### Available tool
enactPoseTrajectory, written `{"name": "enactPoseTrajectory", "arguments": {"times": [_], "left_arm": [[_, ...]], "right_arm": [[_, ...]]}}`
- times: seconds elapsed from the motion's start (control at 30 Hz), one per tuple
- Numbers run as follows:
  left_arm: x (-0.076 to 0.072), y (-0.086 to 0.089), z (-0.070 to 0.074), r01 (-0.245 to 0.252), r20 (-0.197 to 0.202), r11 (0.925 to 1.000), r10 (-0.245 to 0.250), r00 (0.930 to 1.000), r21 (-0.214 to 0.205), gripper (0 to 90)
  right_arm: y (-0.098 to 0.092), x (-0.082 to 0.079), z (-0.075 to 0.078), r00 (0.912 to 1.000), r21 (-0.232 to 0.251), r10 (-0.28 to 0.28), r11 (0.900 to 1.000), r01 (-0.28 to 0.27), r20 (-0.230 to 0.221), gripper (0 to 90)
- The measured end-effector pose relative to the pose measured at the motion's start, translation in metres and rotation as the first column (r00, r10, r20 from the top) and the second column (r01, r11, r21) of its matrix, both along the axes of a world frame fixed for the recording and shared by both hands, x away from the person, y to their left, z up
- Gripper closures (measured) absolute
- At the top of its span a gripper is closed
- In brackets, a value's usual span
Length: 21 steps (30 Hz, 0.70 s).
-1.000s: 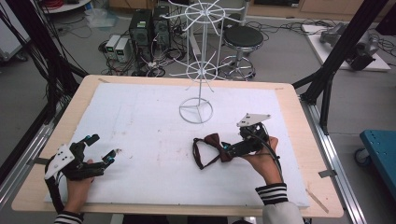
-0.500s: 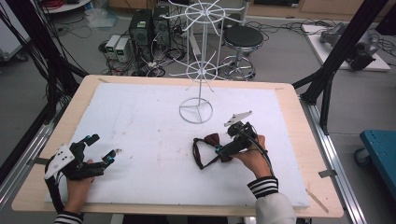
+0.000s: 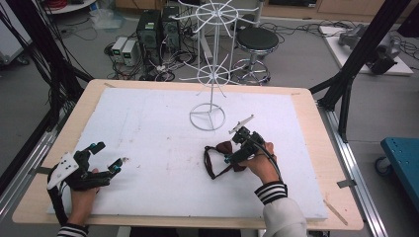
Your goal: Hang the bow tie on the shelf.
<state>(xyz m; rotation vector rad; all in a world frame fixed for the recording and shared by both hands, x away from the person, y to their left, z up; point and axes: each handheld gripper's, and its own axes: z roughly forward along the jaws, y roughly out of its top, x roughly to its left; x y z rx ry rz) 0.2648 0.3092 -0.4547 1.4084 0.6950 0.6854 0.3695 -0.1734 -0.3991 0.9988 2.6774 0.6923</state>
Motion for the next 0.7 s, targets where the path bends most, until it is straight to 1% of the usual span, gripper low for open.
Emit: {"name": "enactPoseTrajectory", "arguments": {"times": [0.07,0.1,0.13,0.17,0.2,0.27,0.33,0.37,0.47,0.5,0.67,0.7], "left_arm": [[0.0001,-0.0001,0.0,-0.001,-0.001,1.0,0.001,1.0,-0.002,9.9],[0.0002,0.0,0.0,0.001,-0.003,1.0,-0.001,1.0,-0.002,10.0],[0.0003,0.0,0.0001,0.0,-0.002,1.0,0.0,1.0,-0.002,10.0],[0.0001,-0.0001,0.0,0.0,-0.003,1.0,0.0,1.0,-0.002,10.0],[0.0001,-0.0001,0.0,0.0,-0.003,1.0,0.0,1.0,-0.002,10.0],[0.0002,-0.0001,0.0,0.001,-0.003,1.0,-0.001,1.0,-0.002,10.0],[0.0003,-0.0001,0.0,0.001,-0.003,1.0,-0.001,1.0,-0.003,10.0],[0.0003,-0.0001,0.0001,0.0,-0.003,1.0,0.0,1.0,-0.002,10.0],[0.0002,-0.0001,0.0001,0.0,-0.003,1.0,0.0,1.0,-0.001,10.0],[0.0002,-0.0001,0.0001,0.0,-0.003,1.0,0.0,1.0,-0.001,10.0],[0.0002,-0.0001,0.0001,0.0,-0.004,1.0,0.0,1.0,-0.001,10.0],[0.0003,-0.0001,0.0001,0.0,-0.004,1.0,0.0,1.0,-0.002,10.0]], "right_arm": [[0.0005,0.0007,-0.0003,1.0,-0.004,-0.002,1.0,0.002,-0.005,17.5],[0.0017,0.0017,-0.0008,0.9998,-0.011,-0.006,0.9999,0.005,-0.018,20.4],[0.0023,0.002,-0.0011,0.9998,-0.016,-0.007,0.9998,0.007,-0.021,21.0],[0.0033,0.0025,-0.002,0.9994,-0.02,-0.01,0.9998,0.01,-0.033,22.0],[0.0038,0.0027,-0.0024,0.9993,-0.025,-0.012,0.9996,0.011,-0.036,24.3],[0.0042,0.0033,-0.0028,0.9991,-0.031,-0.009,0.9995,0.007,-0.042,25.1],[0.0053,0.0041,-0.004,0.9982,-0.033,-0.014,0.9994,0.012,-0.058,30.5],[0.0053,0.0041,-0.004,0.9982,-0.033,-0.014,0.9994,0.012,-0.058,30.5],[0.0056,0.0045,-0.0045,0.998,-0.041,-0.006,0.9991,0.004,-0.063,37.6],[0.0056,0.0045,-0.0045,0.9971,-0.041,-0.005,0.9992,0.002,-0.075,42.0],[0.0058,0.0051,-0.0067,0.9962,-0.048,-0.016,0.9988,0.011,-0.086,44.3],[0.0056,0.0059,-0.0075,0.9961,-0.051,-0.011,0.9987,0.006,-0.088,45.4]]}}
